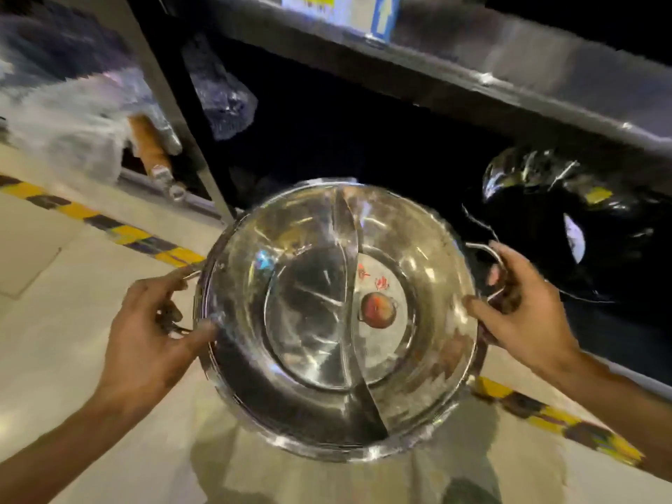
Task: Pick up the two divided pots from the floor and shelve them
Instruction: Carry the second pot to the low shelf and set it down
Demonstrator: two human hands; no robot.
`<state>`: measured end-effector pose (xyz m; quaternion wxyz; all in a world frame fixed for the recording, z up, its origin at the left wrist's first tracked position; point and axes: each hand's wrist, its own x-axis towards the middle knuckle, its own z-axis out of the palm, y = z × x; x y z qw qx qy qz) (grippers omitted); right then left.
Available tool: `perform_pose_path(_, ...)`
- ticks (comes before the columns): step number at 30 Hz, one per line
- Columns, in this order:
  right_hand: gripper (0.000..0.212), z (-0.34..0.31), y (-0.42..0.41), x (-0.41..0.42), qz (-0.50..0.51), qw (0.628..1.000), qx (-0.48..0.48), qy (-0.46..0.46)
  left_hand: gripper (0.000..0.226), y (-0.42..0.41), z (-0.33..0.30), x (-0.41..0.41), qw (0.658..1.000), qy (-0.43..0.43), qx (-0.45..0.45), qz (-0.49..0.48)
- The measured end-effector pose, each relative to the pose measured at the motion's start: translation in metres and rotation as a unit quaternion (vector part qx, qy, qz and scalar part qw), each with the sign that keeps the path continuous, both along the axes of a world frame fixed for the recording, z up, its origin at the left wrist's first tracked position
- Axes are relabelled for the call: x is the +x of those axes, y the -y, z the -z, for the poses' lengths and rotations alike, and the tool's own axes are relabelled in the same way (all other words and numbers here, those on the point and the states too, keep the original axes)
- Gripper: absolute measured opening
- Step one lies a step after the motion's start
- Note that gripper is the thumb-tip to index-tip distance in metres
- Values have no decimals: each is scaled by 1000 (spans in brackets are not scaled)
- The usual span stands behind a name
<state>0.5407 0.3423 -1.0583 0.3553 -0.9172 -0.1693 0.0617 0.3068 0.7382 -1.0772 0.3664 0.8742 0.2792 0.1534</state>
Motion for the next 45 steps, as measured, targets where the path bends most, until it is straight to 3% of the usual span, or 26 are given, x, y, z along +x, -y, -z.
perform_pose_path(3,75,8,-9,27,-22,998,-6,54,75,-14,6,25,999,29,17,-10)
perform_pose_path(8,42,-11,-17,66,-23,994,1,106,66,-30,-12,64,997,72,35,0)
perform_pose_path(12,53,-48,-19,75,-14,998,-35,55,53,-16,-47,86,994,101,25,27)
perform_pose_path(16,55,-58,-15,85,-21,997,-69,34,67,-4,-55,110,997,69,17,28)
perform_pose_path(25,55,-33,-31,130,8,992,-62,113,74,7,-33,164,998,59,3,-27)
perform_pose_path(28,43,-32,-33,145,22,990,-68,121,74,5,-29,180,996,75,-25,-46)
perform_pose_path(31,34,-33,-36,168,24,994,-80,73,73,0,-23,199,993,101,-49,-47)
perform_pose_path(36,58,-23,-61,204,22,988,-122,94,67,-7,-7,232,991,110,-55,-50)
perform_pose_path(45,64,17,-123,224,41,997,-43,40,60,-16,20,252,992,88,-3,-93)
